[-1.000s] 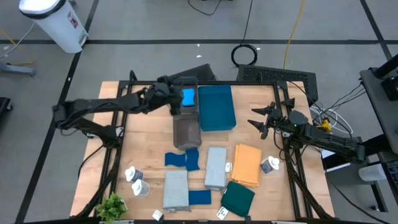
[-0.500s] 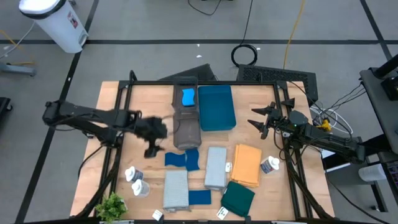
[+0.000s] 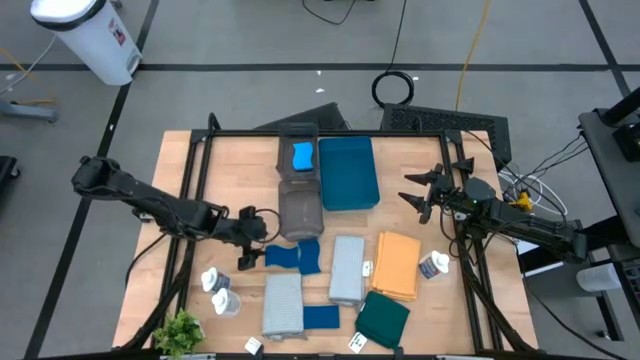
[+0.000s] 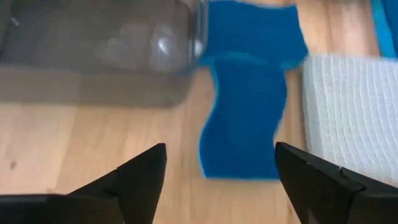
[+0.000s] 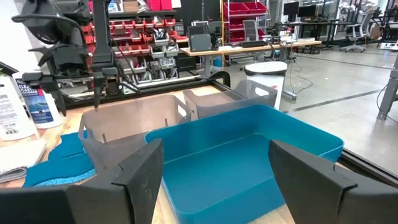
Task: Pick & Place Kitchen Items
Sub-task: Put the blue sponge into the top black bin
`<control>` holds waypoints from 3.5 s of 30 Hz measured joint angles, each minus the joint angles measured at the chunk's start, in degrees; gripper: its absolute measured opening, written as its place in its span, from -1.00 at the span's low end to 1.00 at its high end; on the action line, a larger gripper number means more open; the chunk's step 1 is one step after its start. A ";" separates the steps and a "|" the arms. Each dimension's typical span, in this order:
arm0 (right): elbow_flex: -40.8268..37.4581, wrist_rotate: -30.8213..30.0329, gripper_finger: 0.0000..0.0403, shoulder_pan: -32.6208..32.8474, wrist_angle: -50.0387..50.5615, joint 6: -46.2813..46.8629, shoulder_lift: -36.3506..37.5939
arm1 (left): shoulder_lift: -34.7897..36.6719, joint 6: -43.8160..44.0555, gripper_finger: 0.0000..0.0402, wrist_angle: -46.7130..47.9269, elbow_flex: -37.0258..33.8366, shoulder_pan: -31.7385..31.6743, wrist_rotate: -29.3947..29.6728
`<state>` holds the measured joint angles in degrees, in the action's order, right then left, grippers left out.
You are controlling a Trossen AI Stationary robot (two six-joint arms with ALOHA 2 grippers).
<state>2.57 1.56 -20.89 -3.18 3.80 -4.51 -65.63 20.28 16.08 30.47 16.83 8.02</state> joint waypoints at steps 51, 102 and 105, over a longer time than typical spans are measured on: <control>0.00 0.00 0.31 -0.01 0.02 0.00 0.00 | -11.44 -8.66 -0.88 -9.09 -2.98 0.10 -9.83; 0.00 0.00 0.31 -0.01 0.01 0.01 0.00 | -18.83 2.99 -0.79 -29.03 10.87 -44.36 6.81; 0.00 0.00 0.31 -0.01 0.00 0.00 0.00 | -21.16 4.27 -0.80 -31.10 10.87 -45.19 6.37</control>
<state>2.57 1.56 -20.90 -3.18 3.79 -4.51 -86.79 24.55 -15.02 41.34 -28.36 14.39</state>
